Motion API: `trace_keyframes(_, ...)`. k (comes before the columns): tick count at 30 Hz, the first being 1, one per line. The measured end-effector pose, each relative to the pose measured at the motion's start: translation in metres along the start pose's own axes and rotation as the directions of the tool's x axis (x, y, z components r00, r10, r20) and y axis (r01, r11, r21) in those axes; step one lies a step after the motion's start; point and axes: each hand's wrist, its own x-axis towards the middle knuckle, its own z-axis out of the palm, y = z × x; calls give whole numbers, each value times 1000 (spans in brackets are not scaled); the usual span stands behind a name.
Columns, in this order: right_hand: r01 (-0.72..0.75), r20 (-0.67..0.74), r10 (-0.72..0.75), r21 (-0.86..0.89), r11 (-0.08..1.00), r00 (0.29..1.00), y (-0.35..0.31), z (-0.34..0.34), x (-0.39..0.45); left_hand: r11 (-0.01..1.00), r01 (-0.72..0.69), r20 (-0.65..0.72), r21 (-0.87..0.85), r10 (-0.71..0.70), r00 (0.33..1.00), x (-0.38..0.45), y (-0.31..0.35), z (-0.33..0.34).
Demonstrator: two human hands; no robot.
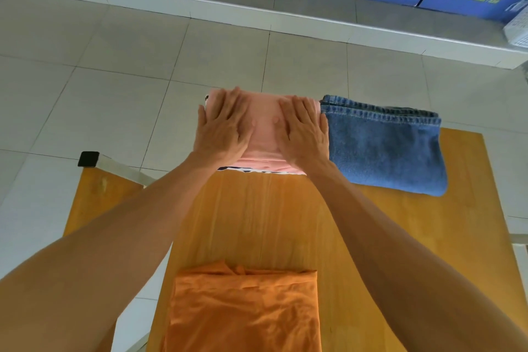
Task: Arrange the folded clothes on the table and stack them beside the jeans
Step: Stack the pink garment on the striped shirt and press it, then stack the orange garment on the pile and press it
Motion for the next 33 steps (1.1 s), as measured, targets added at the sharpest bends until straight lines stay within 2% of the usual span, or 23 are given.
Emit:
trace_keyframes(3,-10,-17,9,-37,999,1000,-1,4,-1,1000,3,13,-10,-3,1000,2,1,0)
trace_keyframes(6,-13,71,16,-45,999,997,-4,-3,1,1000,-11,47,-4,11,999,4,-1,-5)
trace_keyframes(8,-23,109,30,-67,997,994,-6,-13,-6,999,-3,-9,-43,3,1000,-4,4,-13)
trace_keyframes(10,-66,45,68,-36,997,997,-6,-22,-26,987,50,-88,-154,-64,994,-24,8,-18)
trace_keyframes(13,-144,-152,167,149,978,974,-7,-27,-88,923,119,-168,-366,-191,967,-84,13,-22)
trace_keyframes(16,-222,-199,294,320,921,935,-12,-18,-165,825,254,-132,-505,-364,922,-171,19,-18)
trace_keyframes(21,-362,-32,387,291,886,921,-19,6,-287,698,534,-15,-476,-614,789,-305,33,-9)
trace_keyframes(25,-529,95,521,174,830,848,-28,8,-353,576,704,161,-416,-715,680,-368,41,-1)
trace_keyframes(27,-617,204,583,209,759,786,-36,7,-368,557,729,178,-398,-732,657,-374,42,-3)
trace_keyframes(29,-652,250,603,242,718,757,-41,6,-369,589,719,165,-370,-720,674,-366,46,-9)
trace_keyframes(31,-679,269,624,289,674,734,-41,4,-361,593,723,227,-355,-695,682,-355,51,-12)
trace_keyframes(33,-702,304,633,315,639,712,-37,1,-353,568,751,307,-337,-687,658,-346,55,-12)
